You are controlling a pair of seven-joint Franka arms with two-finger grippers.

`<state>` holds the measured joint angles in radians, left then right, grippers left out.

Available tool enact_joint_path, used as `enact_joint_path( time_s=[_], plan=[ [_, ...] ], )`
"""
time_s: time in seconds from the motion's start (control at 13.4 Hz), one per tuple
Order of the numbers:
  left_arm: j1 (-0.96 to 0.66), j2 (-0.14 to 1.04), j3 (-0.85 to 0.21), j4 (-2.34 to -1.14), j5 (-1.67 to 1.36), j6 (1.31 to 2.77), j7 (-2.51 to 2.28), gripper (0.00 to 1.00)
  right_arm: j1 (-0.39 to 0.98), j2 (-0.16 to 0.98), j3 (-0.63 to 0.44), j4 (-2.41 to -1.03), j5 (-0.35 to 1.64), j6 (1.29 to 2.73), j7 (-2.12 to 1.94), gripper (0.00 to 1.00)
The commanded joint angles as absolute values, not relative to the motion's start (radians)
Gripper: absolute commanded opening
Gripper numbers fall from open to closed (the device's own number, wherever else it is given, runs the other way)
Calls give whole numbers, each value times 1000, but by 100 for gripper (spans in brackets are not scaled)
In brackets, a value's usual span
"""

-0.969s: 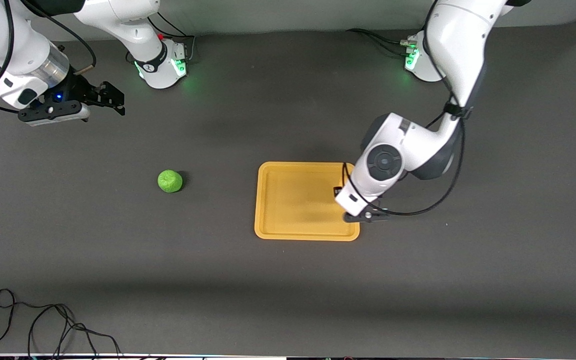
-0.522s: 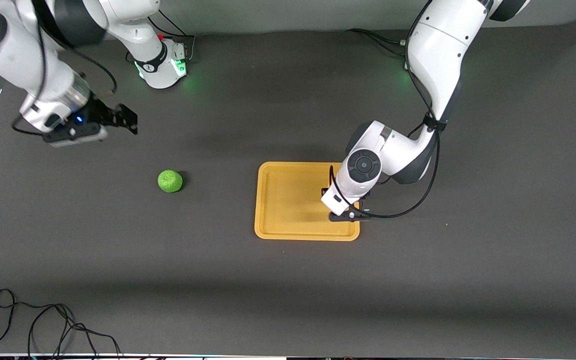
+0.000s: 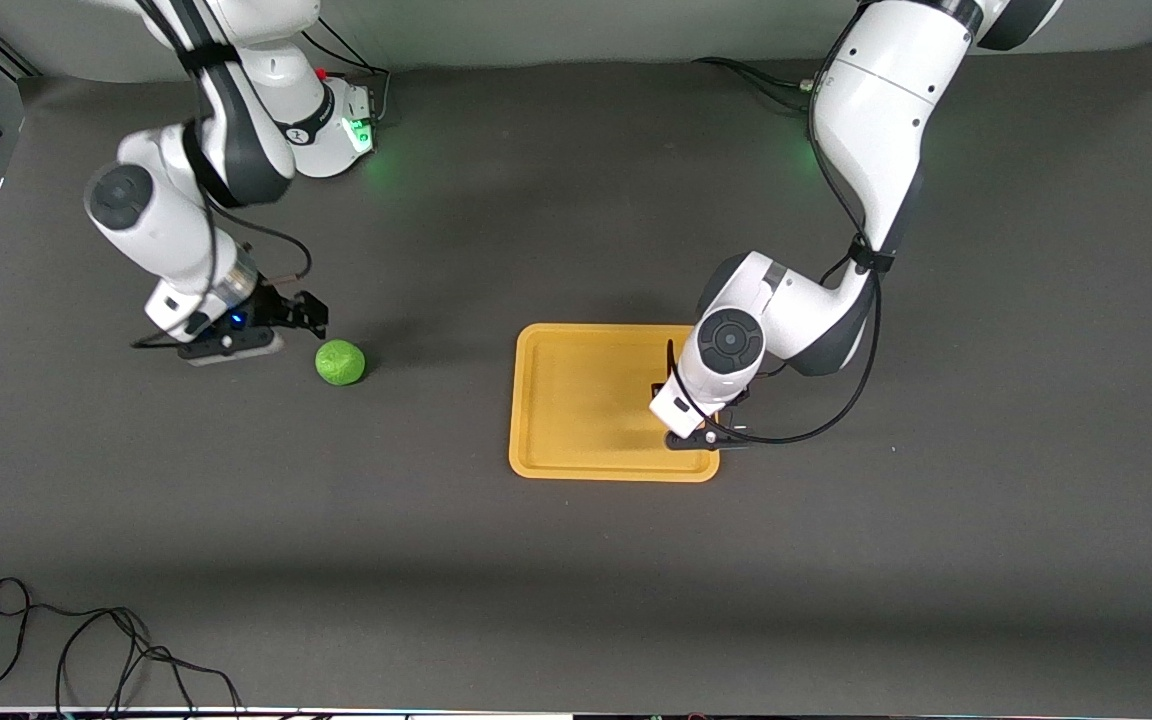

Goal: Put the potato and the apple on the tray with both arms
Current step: 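Carry the potato onto the tray while the right gripper reaches the apple, then release the potato on the tray while the right gripper grasps the apple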

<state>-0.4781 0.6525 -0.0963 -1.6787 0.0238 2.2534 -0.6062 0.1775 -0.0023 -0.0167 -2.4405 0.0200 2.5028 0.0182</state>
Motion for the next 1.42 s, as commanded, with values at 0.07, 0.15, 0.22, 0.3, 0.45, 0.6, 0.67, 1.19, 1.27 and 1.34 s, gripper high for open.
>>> enact_joint_path(
  time_s=[0.07, 0.15, 0.22, 0.3, 0.45, 0.6, 0.67, 1.19, 1.27, 1.34],
  plan=[
    [-466, 614, -91, -1664, 48, 2200, -624, 100, 227, 145, -21, -2474, 31, 2739, 83, 100],
    [-445, 574, -91, -1663, 48, 2147, -612, 100, 229, 170, -21, -2496, 31, 2808, 86, 100],
    [-408, 524, -91, -1661, 49, 2104, -604, 100, 230, 198, -21, -2514, 31, 2869, 86, 100],
    [-362, 461, -91, -1664, 49, 2068, -574, 100, 230, 224, -21, -2523, 31, 2914, 86, 100],
    [-261, 337, -92, -1664, 48, 1970, -458, 100, 229, 239, -21, -2533, 31, 2941, 80, 100],
    [-194, 235, -89, -1675, 52, 1864, -338, 100, 227, 247, -21, -2533, 31, 2938, 74, 100],
    [-172, 174, -87, -1718, 78, 1835, -293, 100, 227, 250, -23, -2534, 31, 2930, 74, 100],
    [35, 6, -81, -1887, 84, 1861, 18, 100, 224, 227, -31, -2528, 31, 2826, 72, 49],
    [47, 6, -81, -1879, 84, 1861, 20, 100, 224, 201, -34, -2519, 31, 2812, 71, 48],
    [48, 12, -81, -1858, 80, 1856, 20, 100, 224, 160, -35, -2508, 31, 2766, 72, 47]
  ],
)
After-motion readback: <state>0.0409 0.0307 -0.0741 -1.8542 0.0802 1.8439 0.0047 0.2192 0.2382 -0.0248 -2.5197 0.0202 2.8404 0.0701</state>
